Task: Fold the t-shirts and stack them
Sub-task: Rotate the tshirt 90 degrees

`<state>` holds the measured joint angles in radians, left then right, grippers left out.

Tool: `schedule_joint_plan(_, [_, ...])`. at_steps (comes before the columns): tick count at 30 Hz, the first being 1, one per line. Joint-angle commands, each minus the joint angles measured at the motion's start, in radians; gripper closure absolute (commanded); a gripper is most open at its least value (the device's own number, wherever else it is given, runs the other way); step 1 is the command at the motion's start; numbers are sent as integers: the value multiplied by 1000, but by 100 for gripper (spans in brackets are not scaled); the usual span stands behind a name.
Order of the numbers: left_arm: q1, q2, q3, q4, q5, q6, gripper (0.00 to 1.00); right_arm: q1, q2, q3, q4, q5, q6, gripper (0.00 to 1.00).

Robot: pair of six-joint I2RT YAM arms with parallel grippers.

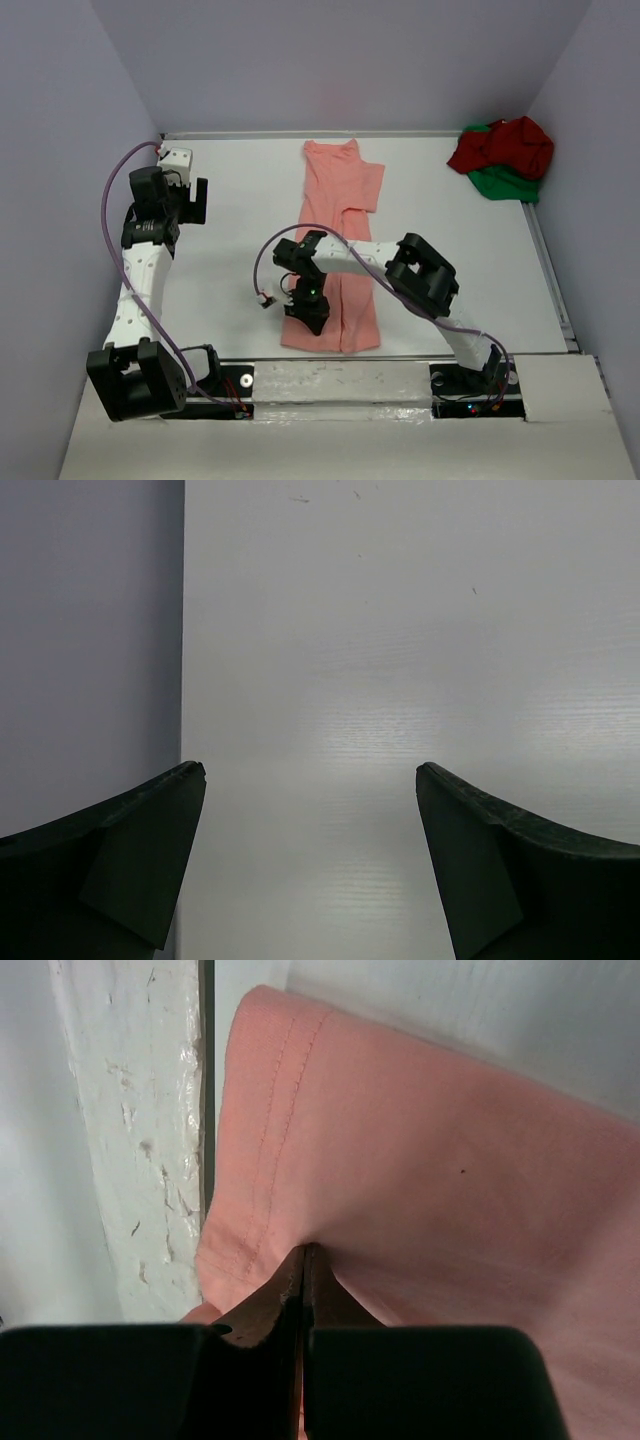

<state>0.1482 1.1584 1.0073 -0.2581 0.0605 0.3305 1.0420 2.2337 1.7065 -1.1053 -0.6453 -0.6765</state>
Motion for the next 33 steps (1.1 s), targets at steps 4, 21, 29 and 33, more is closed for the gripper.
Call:
schedule_joint_plan(4, [7, -26, 19, 5, 74, -5, 1, 7, -81, 188, -108, 39, 15, 92])
schedule_joint_plan(21, [-38, 46, 50, -24, 191, 31, 1, -335, -309, 205, 272, 742, 250, 57])
schedule_joint_plan(29, [-217, 210, 175, -15, 174, 62, 1, -543, -430, -63, 371, 734, 276, 81])
schedule_joint_plan(33, [-275, 395, 356, -29, 206, 67, 1, -596, -524, -200, 366, 684, 292, 86])
